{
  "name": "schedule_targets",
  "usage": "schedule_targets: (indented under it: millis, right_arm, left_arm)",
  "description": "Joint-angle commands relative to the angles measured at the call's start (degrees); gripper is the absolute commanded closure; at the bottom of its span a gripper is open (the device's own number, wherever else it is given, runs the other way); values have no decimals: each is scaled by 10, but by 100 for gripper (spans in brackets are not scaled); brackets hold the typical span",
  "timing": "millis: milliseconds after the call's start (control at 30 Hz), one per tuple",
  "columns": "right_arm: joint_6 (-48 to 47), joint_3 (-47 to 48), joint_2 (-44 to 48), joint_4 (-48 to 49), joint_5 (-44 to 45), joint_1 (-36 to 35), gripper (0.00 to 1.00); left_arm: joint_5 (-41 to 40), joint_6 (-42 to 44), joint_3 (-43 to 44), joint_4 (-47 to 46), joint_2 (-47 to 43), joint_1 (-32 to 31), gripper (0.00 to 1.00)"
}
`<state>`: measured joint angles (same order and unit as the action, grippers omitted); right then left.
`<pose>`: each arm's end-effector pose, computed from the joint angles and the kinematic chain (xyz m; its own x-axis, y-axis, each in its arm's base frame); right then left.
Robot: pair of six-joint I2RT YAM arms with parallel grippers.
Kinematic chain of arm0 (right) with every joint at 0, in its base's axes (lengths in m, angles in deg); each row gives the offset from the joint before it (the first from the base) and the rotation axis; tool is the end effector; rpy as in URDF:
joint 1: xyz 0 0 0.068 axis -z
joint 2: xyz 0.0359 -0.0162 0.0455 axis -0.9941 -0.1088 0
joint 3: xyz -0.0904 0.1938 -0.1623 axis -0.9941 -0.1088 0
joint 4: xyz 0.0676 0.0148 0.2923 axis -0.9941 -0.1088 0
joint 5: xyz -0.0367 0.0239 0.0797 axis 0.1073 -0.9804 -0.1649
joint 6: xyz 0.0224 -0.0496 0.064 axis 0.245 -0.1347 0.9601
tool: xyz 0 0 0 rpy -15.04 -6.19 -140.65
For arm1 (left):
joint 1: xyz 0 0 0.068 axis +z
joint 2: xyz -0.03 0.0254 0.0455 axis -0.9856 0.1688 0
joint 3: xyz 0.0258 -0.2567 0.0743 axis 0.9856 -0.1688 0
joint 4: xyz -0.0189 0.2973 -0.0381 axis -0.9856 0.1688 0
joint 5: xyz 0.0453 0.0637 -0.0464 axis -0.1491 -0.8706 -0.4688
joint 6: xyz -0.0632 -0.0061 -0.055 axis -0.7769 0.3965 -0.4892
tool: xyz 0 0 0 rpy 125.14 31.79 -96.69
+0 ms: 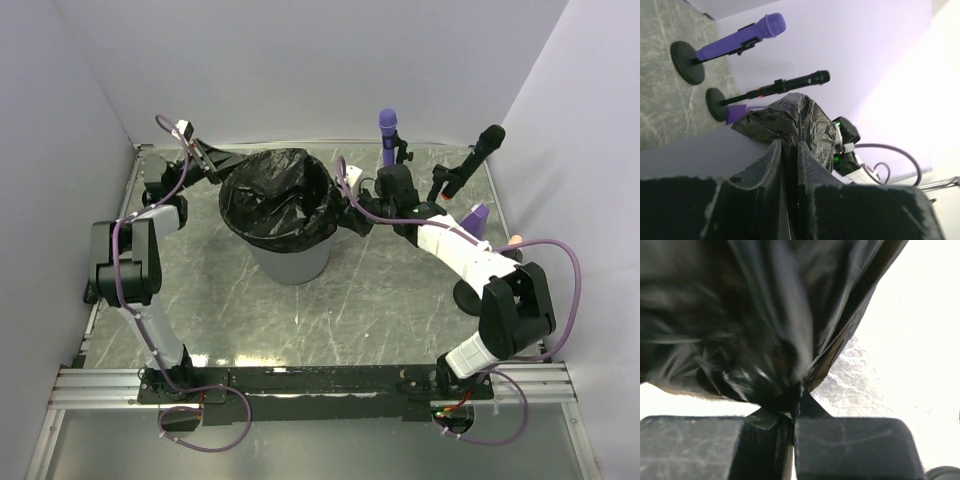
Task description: Put the trash bags into the trash bin
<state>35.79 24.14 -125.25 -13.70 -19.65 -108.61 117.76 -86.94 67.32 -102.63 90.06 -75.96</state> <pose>0.3505 0.2065 0.2469 -0.1733 -0.4423 -0.8800 -0.8994 0.4351 -0.0416 0.4547 -0.0304 0.2483 -0.8054 -0.5408 -0.2426 0.2835 0.0081 -0.9590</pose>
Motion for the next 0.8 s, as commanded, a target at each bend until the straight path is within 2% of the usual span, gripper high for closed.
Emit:
schedule_targets:
  millis: [0,33,67,133,167,200,233,300,367,400,467,567,633,700,767]
  right_arm:
    - [-14,-1,-9,28,-3,-3,100]
    - [-20,-3,-12,24,4,-3,100]
    - [-24,-6,-15,23,10,-3,100]
    - [-34,-12,-17,23,22,-2,100]
    - [-38,-14,-16,23,26,-2,100]
    - [-40,-17,-16,23,27,-2,100]
    - [-41,-17,-15,22,30,-2,100]
    - [-40,-18,-17,19,36,-2,100]
    - [-39,-20,-18,18,42,-2,100]
    - [-39,-25,-17,19,42,-1,100]
    - [-36,-32,-16,23,36,-1,100]
    - [-32,-31,-13,22,29,-1,100]
    - [-30,-24,-8,15,35,-1,100]
    - [-32,-5,-4,-10,40,-1,78]
    - [-33,16,2,-38,47,-1,60]
  left_arm:
    - [21,-60,-1,-93,57,-13,88]
    - [22,-54,7,-85,62,-19,75]
    - [25,-40,15,-57,62,-24,75]
    - [23,9,25,14,57,-33,81]
    - [16,45,27,51,49,-34,81]
    - [8,81,28,94,39,-34,75]
    - [-6,155,38,155,24,-32,68]
    - [-15,260,69,293,-1,-27,63]
    - [-19,320,86,373,-16,-18,58]
    - [-21,326,79,379,-25,-11,55]
    - [-4,303,50,333,-43,15,51]
    - [29,251,14,226,-75,51,51]
    - [44,254,1,220,-98,76,50]
    - [72,286,-5,247,-119,87,48]
    - [77,347,2,348,-137,87,47]
